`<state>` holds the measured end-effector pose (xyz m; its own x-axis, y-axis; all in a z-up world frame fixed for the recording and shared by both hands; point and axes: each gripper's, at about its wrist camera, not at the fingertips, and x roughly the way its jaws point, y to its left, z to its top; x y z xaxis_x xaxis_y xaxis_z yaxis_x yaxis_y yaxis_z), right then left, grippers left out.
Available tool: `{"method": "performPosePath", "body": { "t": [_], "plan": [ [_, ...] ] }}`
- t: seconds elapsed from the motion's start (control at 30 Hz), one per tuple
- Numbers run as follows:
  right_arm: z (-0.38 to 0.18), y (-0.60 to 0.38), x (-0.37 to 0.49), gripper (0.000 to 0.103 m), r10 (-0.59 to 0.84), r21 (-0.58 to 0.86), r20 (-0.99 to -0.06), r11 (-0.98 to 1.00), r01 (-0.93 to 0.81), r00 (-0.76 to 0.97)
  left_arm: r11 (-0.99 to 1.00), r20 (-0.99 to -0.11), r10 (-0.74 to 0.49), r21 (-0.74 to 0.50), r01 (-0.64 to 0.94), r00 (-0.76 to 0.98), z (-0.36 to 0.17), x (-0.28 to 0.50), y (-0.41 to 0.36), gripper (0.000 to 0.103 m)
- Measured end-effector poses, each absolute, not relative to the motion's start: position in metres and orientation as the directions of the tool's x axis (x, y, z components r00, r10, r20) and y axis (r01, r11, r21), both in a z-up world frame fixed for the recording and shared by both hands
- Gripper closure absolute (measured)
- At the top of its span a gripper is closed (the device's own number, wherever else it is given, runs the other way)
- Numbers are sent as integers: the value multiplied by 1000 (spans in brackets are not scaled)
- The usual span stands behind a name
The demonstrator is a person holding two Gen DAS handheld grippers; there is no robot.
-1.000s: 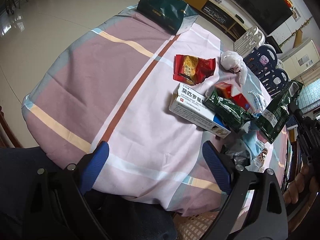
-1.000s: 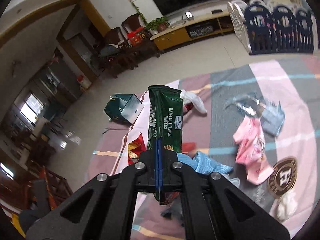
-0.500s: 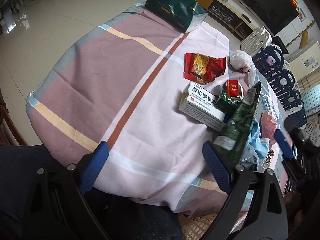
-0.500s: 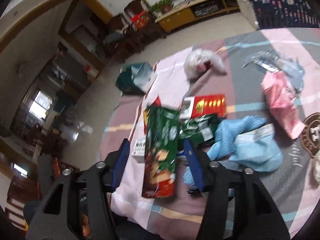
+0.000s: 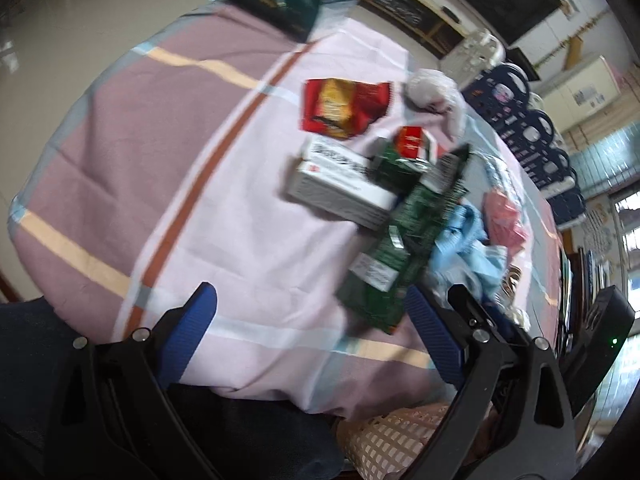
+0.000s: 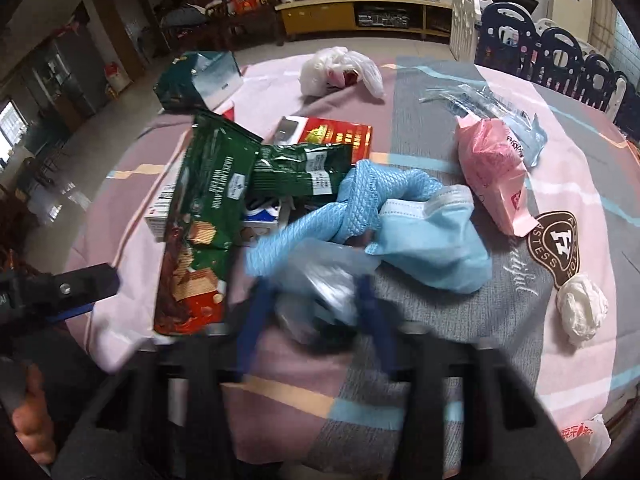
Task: Collect trash
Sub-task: 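Pass the green wafer bag from the right gripper into the left gripper, then grasp a clear plastic wrapper with the right gripper while the left gripper holds the green bag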
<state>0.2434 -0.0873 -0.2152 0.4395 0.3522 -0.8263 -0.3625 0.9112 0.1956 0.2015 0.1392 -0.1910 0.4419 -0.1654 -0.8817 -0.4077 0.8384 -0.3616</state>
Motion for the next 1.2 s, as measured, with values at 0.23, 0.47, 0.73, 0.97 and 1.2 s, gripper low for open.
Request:
{"method": "performPosePath", "body": {
  "t": [0.23,0.47,0.73,0.97,1.2],
  "plan": [
    [-200,-146,213,84,439,369,-747,898,-239,499,911,-909,-89,-239,-335,407,-204,233,106,8],
    [-179,-211,161,84,442,445,-698,884,-142,564,918,-904,-154,-280,-280,399,-222,242,95,73],
    [-166,-247,126,84,383,444,-693,894,-56,611,927,-864,-102,-262,-267,494,-173,202,87,80],
    [-147,-253,114,84,362,467,-668,884,-13,651,947,-764,-101,-270,-174,637,-104,152,70,82],
    [-124,-246,101,84,322,430,-655,903,-13,683,952,-756,-140,-281,-124,640,-93,137,62,82]
  ]
}}
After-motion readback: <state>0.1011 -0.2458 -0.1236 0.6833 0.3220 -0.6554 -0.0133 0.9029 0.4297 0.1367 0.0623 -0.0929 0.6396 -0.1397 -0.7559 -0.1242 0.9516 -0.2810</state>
